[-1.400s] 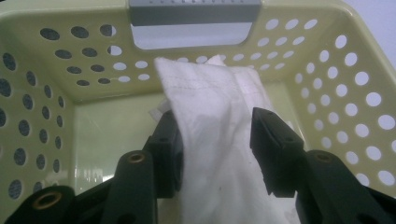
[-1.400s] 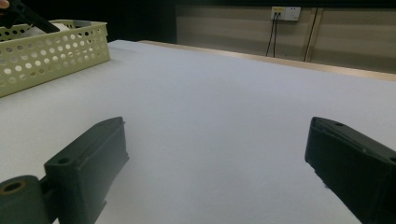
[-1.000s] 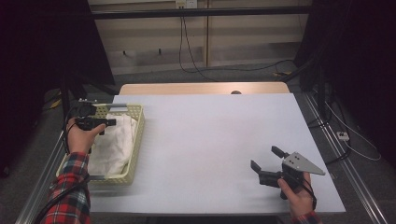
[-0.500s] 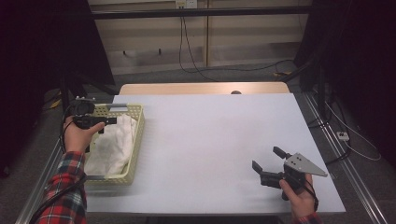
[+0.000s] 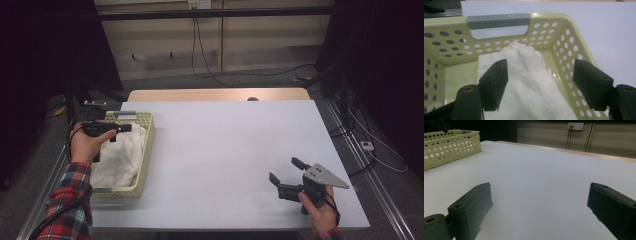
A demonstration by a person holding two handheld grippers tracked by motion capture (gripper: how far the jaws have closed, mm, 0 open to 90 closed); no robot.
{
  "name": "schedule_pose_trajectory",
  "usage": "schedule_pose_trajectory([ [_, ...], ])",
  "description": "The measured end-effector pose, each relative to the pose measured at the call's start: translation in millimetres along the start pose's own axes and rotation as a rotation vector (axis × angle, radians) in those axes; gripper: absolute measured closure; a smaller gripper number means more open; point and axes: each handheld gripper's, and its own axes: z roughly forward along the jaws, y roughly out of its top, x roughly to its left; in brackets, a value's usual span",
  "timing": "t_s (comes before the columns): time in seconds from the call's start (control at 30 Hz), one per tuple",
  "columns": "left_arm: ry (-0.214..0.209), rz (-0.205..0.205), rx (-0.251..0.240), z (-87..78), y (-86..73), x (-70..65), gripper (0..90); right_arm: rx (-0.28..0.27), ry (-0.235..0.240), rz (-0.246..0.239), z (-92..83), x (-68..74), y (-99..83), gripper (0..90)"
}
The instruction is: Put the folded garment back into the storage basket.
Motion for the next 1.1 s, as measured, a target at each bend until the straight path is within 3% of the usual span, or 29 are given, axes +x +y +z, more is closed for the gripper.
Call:
schedule_pose_trajectory([
  [0.6,-0.143,0.104,-0.013,-4.4,1.4,-46.6,28.6,-0.006,0.004,-0.002,1.3,0.7,3.4,5.5],
  [0.87,-0.209,0.178,0.007,-1.5,-0.6,-75.1,28.5,-0.008,0.002,-0.001,0.5,0.2,3.6,5.5],
  [1.1,-0.257,0.212,0.006,-0.6,-2.4,-94.5,28.3,-0.007,0.004,0.000,-0.3,0.1,3.9,5.5],
])
